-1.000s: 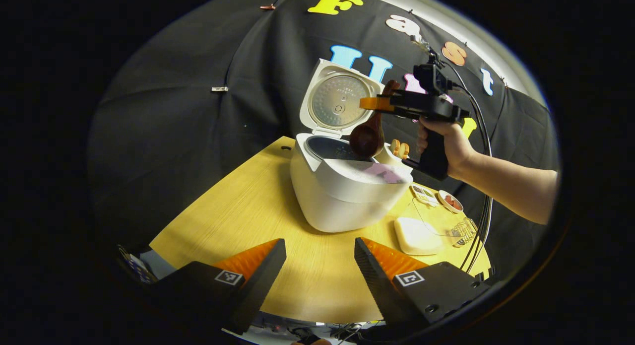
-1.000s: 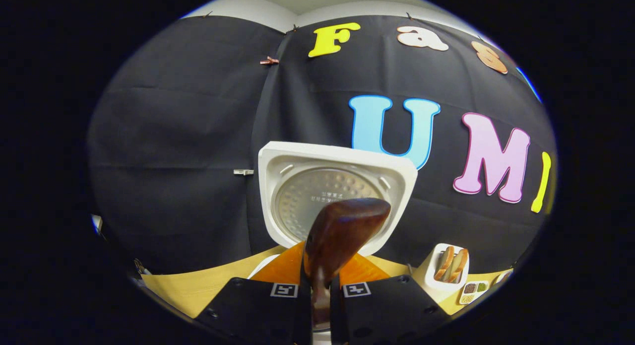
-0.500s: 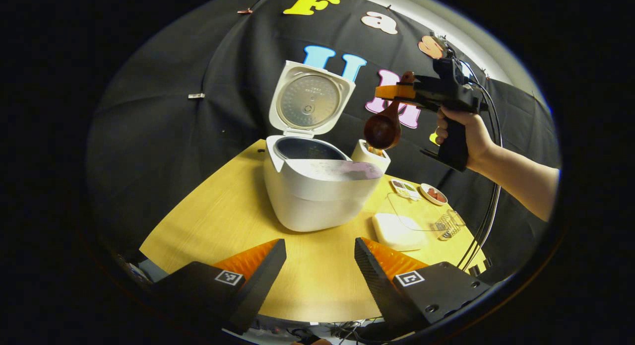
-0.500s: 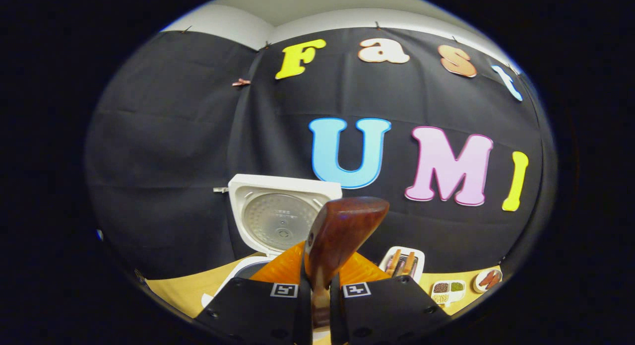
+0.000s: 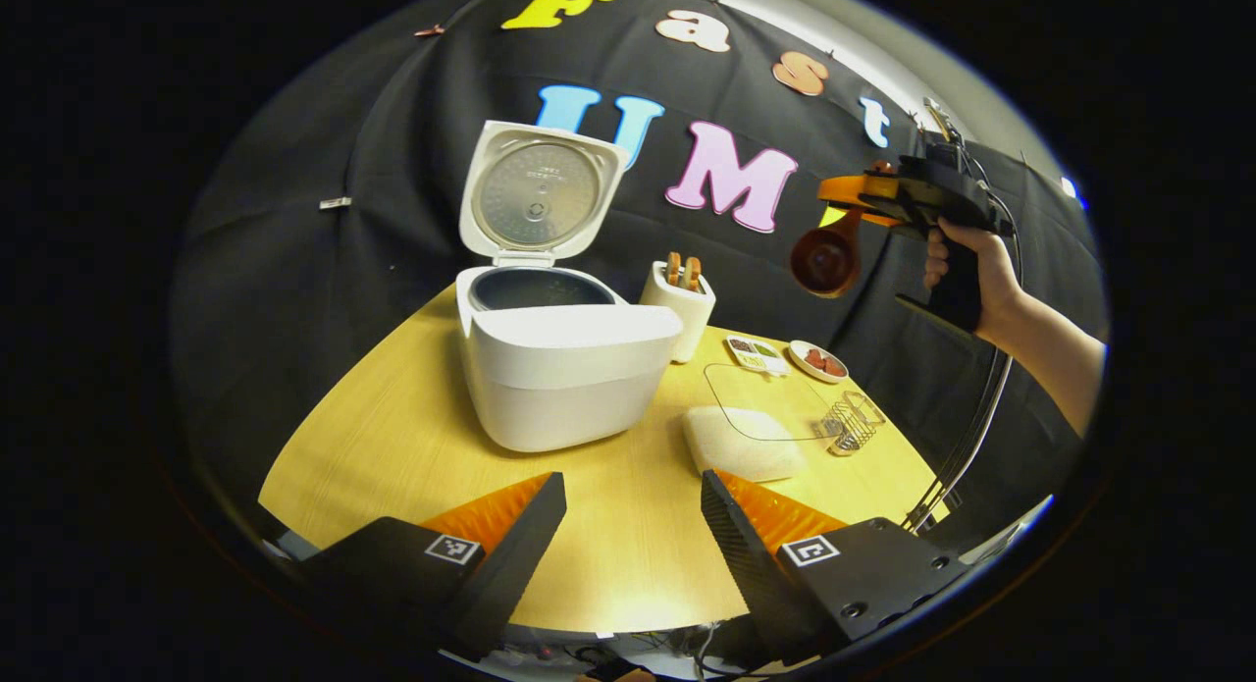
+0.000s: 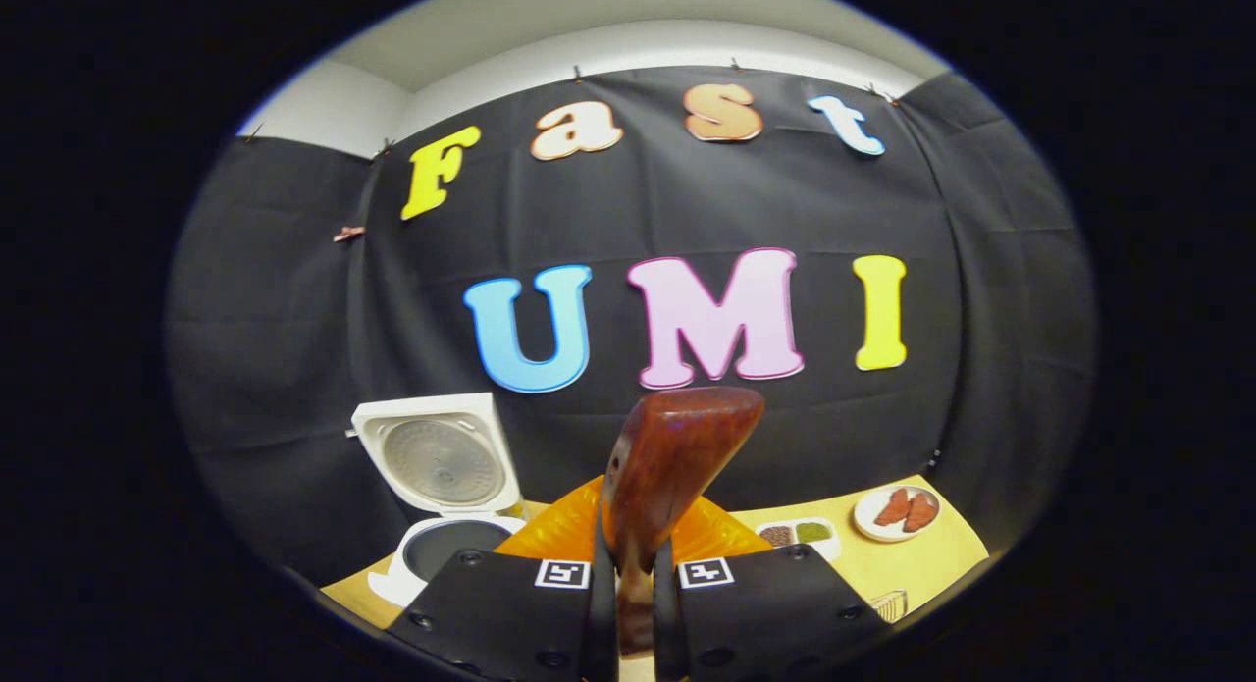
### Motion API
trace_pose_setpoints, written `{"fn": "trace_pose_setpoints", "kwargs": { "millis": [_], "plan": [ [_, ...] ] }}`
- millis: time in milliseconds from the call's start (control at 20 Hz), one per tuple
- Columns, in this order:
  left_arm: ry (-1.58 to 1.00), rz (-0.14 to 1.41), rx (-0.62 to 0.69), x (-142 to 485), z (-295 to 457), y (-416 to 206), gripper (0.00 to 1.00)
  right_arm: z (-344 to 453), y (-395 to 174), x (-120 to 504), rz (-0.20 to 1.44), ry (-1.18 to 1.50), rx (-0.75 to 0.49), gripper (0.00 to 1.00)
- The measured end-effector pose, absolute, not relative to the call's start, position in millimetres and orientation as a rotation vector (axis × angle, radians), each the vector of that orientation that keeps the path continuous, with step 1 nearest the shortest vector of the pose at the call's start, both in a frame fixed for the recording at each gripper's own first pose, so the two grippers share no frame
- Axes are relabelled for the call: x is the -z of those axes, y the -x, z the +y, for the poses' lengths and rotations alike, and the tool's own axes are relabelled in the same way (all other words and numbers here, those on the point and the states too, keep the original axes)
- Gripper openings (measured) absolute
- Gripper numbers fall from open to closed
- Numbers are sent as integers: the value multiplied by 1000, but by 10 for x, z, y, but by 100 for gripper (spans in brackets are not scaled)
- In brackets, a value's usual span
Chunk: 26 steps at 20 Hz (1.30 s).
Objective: Close the left gripper, press the button to open the rice cooker; take a wooden spoon from the chopstick holder with the right hand, scoop a spoonful of rice and pour it into the rice cooker, then put the wooden spoon back into the chopstick holder.
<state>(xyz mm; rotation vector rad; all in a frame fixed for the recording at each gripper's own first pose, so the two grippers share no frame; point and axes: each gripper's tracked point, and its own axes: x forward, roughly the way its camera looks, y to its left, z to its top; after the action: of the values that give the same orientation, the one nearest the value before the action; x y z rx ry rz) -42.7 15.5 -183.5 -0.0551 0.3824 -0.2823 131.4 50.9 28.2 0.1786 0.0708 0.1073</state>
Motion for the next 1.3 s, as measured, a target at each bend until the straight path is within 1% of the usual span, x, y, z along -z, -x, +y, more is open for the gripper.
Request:
{"fn": "trace_pose_setpoints", "kwargs": {
  "millis": [100,300,450,600,750,800,850,1050,1300],
  "plan": [
    [42,374,282,1711,29,377,96,86,-1292,-184,87,-197,-58,18],
    [39,384,273,1688,-329,288,96,-664,-1205,-27,110,-174,20,18],
    [34,394,270,1656,-622,240,96,-1094,-1220,216,150,-189,50,18],
    [28,373,235,1567,-830,155,96,-1458,-1242,529,200,-190,75,18],
    [3,378,190,1587,-990,103,96,-1699,-1279,804,248,-231,83,18],
    [1,384,177,1597,-1045,97,96,-1792,-1291,903,260,-240,89,14],
    [4,389,166,1602,-1113,94,96,-1863,-1311,1004,273,-256,90,18],
    [11,395,114,1608,-1322,88,96,-2071,-1367,1440,339,-321,99,18],
    [54,370,10,1558,-1399,15,96,-2177,-1455,1968,421,-375,104,18]
  ]
}}
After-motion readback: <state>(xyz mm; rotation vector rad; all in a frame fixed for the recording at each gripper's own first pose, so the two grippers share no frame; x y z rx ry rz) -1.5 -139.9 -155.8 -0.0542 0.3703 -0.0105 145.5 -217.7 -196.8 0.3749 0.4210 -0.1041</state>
